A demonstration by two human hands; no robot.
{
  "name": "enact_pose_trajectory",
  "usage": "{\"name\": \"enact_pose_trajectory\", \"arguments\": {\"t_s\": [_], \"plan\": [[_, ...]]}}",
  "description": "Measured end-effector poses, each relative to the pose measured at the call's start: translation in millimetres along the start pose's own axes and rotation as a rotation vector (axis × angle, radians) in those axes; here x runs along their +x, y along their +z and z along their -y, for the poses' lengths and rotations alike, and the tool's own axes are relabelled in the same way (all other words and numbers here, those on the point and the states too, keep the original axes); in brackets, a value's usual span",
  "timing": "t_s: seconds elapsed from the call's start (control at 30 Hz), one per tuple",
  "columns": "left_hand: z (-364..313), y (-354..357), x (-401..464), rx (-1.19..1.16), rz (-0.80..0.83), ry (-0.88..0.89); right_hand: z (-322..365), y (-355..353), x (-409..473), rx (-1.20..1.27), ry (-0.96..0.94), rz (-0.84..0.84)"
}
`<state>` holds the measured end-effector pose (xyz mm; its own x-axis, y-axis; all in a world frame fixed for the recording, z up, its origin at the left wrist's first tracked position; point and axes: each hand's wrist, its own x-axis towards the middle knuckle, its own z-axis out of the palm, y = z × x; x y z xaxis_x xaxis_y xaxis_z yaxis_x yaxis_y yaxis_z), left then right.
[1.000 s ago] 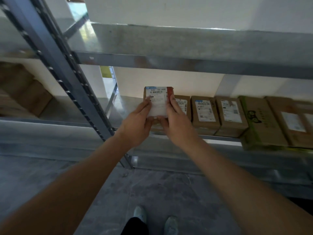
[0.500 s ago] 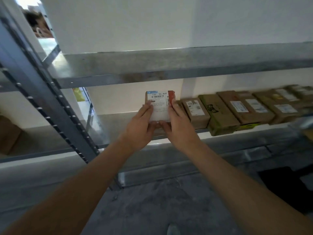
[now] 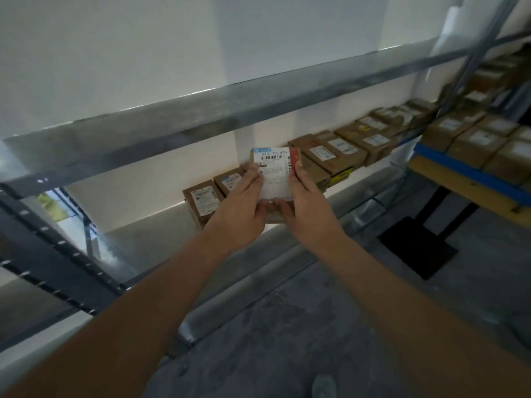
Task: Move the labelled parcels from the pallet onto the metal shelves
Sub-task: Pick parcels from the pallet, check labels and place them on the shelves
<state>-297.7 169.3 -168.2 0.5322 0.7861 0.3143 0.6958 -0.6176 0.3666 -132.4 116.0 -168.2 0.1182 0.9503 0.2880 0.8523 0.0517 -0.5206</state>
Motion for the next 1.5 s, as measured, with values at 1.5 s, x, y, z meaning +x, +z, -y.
{"name": "enact_pose_trajectory", "arguments": {"t_s": [1.5], "plan": [[-353, 311, 425, -0.276, 0.313, 0.51, -473, -259, 93, -0.177, 0.553, -0.317]]}}
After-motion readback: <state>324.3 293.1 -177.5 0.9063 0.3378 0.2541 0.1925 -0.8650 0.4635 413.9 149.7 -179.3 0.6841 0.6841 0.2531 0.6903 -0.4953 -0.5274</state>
